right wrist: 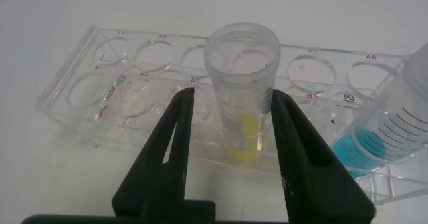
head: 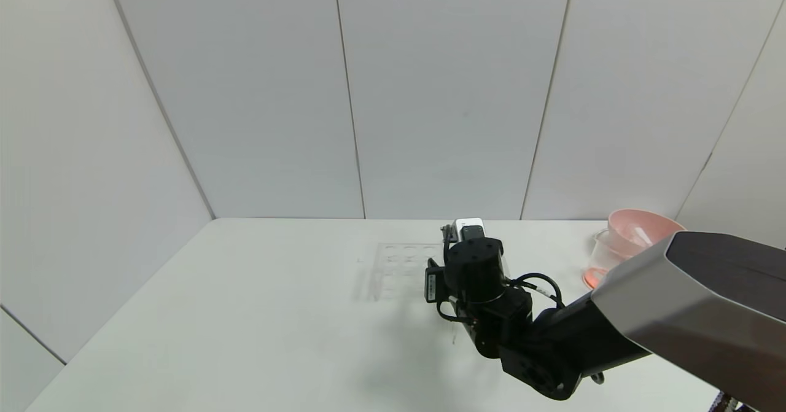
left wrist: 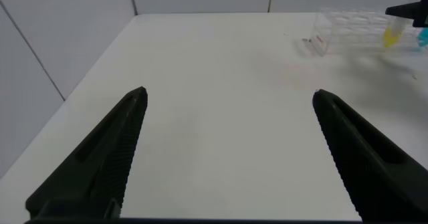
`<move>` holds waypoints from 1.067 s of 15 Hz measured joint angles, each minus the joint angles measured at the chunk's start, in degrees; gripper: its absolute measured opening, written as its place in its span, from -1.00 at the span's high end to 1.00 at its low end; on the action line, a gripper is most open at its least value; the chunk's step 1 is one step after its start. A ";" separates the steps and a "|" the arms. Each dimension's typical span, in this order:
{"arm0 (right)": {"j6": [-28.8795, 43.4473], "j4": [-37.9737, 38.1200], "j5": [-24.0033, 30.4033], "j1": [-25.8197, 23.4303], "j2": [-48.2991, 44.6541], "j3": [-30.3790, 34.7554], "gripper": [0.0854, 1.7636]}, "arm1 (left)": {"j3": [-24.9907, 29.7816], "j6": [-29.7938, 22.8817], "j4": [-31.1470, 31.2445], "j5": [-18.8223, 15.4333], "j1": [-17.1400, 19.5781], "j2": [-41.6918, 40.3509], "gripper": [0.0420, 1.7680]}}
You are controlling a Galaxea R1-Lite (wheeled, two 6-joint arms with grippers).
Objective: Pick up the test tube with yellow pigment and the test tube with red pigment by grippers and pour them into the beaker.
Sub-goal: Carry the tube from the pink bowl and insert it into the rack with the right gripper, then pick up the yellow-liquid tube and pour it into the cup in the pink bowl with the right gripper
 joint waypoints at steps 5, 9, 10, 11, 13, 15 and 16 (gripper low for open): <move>-0.44 0.11 -0.06 0.02 -0.20 0.00 0.47 | 0.00 0.00 0.00 0.00 0.00 0.00 -1.00; -2.02 -0.09 0.17 0.02 -1.94 -0.01 0.47 | 0.00 -0.02 0.00 0.00 0.00 0.00 -1.00; -2.74 -0.13 0.28 -0.17 -2.63 -0.01 0.47 | 0.00 -0.02 0.00 0.00 0.00 0.00 -1.00; -3.36 -0.11 0.38 -0.28 -3.43 -0.01 0.47 | 0.00 -0.02 0.00 0.00 0.00 0.00 -1.00; -4.68 -0.16 0.74 -0.46 -5.30 -0.15 0.47 | 0.00 -0.02 0.00 0.00 0.00 0.00 -1.00; -5.28 0.93 0.93 -0.72 -7.09 -1.41 0.47 | 0.00 -0.02 0.00 0.00 0.00 0.00 -1.00; -5.30 2.04 0.83 -1.11 -8.11 -2.32 0.47 | 0.00 -0.02 0.00 0.00 0.00 0.00 -1.00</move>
